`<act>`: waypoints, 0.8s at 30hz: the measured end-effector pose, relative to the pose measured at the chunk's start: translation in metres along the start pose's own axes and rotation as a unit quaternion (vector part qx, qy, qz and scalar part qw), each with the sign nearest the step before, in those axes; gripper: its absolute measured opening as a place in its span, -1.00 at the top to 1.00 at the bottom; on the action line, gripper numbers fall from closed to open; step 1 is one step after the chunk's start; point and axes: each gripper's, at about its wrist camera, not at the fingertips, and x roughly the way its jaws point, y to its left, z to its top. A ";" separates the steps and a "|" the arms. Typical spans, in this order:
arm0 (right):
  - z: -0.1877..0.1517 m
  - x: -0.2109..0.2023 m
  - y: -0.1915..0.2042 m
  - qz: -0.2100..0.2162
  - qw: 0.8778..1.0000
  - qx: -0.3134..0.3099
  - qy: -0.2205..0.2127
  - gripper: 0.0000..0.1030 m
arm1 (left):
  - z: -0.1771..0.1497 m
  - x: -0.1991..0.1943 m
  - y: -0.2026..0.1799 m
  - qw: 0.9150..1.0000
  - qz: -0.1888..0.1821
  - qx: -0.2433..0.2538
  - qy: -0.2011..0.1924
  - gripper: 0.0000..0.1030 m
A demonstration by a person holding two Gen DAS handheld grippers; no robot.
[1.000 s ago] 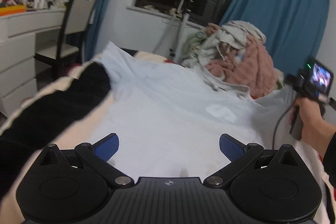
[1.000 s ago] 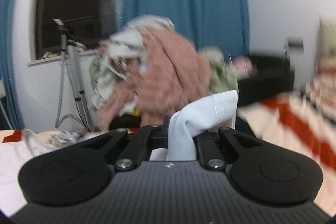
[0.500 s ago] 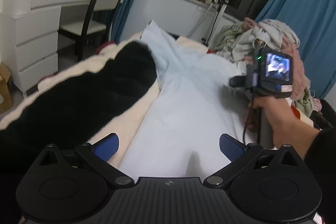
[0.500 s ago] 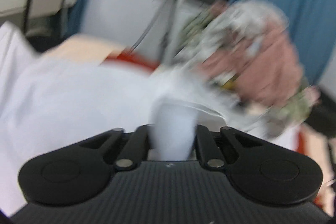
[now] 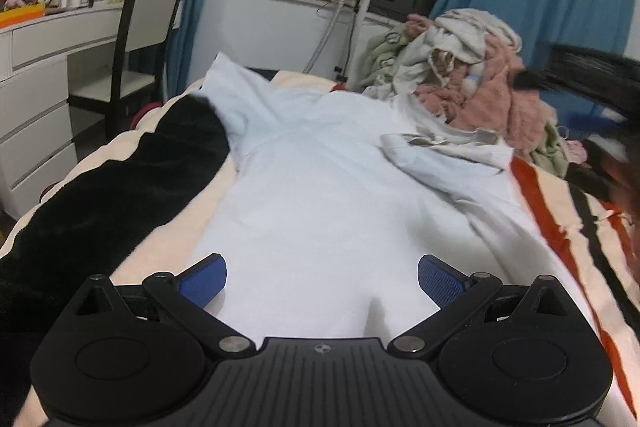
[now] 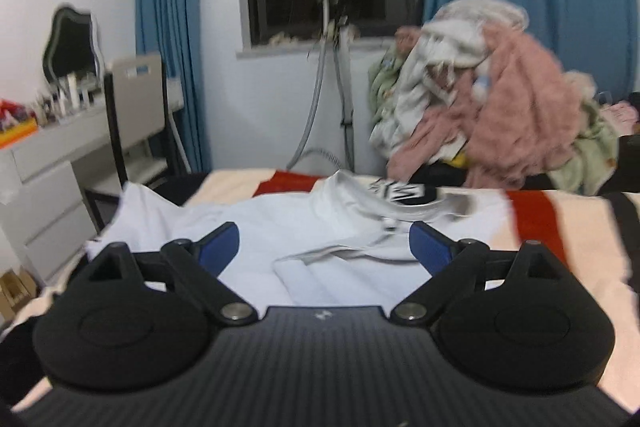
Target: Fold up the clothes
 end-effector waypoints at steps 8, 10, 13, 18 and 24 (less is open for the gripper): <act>-0.073 -0.178 -0.001 0.005 0.999 0.031 -0.027 -0.81 | -0.019 -0.064 -0.018 0.999 -0.030 -0.008 -0.017 -0.99; -0.090 -0.206 -0.001 -0.003 0.998 0.042 -0.037 -0.81 | -0.025 -0.086 -0.024 0.999 -0.041 -0.003 -0.031 -0.99; -0.112 -0.230 -0.003 -0.012 0.997 0.056 -0.051 -0.81 | -0.033 -0.112 -0.035 0.998 -0.041 0.020 -0.047 -0.99; -0.124 -0.236 -0.006 -0.027 0.997 0.048 -0.051 -0.81 | -0.042 -0.126 -0.045 0.997 -0.037 0.035 -0.064 -0.99; -0.125 -0.232 -0.022 -0.045 0.995 0.081 -0.045 -0.81 | -0.047 -0.113 -0.051 0.997 -0.019 0.055 -0.053 -0.99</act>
